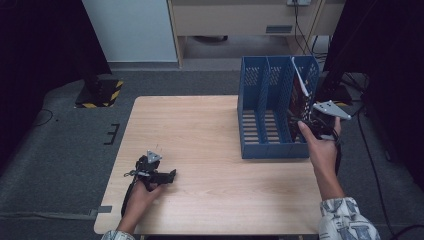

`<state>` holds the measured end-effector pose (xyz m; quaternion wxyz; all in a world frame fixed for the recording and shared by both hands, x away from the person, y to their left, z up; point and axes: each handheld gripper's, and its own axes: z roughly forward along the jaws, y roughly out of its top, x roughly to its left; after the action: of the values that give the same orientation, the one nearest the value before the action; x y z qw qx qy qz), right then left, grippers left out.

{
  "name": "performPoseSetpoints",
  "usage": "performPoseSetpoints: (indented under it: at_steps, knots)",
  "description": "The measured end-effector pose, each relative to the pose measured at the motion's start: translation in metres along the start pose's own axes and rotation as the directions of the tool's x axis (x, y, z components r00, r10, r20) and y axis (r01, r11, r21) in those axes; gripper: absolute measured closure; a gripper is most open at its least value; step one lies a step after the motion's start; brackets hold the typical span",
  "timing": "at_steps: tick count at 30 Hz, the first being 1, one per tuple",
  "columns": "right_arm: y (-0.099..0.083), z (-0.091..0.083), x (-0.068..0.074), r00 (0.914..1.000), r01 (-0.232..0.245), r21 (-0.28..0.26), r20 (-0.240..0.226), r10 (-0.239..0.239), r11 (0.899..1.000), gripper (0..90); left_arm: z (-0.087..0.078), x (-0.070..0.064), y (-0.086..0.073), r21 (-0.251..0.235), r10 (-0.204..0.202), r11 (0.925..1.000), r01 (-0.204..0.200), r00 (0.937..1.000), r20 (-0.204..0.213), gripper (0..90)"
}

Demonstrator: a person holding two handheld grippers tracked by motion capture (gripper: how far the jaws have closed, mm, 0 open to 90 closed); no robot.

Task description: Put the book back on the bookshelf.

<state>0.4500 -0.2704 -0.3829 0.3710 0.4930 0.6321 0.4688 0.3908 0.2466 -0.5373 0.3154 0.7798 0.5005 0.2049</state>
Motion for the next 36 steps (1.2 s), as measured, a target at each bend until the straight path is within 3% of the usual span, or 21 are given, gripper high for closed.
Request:
performPoseSetpoints:
  at_steps: [10, 17, 24, 36]
  knots:
    - [-0.022, -0.014, 0.006, 0.9992, -0.025, 0.016, -0.03, 0.025, 1.0, 4.3, 0.0, 0.0, 0.0, 0.0, 0.0, 1.0, 0.0, 1.0, 0.0, 0.0]
    - [-0.035, -0.021, 0.019, 0.9978, -0.039, 0.042, -0.051, 0.042, 0.998, 4.8, 0.0, 0.0, 0.0, 0.0, 0.001, 1.0, -0.001, 1.0, 0.0, 0.0]
    - [-0.044, -0.029, 0.046, 0.9944, -0.014, 0.071, -0.104, 0.021, 0.997, 5.2, 0.0, -0.001, 0.0, 0.0, 0.0, 1.0, 0.0, 1.0, 0.0, 0.0]
    - [-0.038, -0.022, 0.099, 0.9761, 0.058, 0.097, -0.214, -0.036, 0.994, 5.4, 0.0, -0.001, 0.0, 0.0, 0.001, 1.0, -0.001, 1.0, 0.001, 0.0]
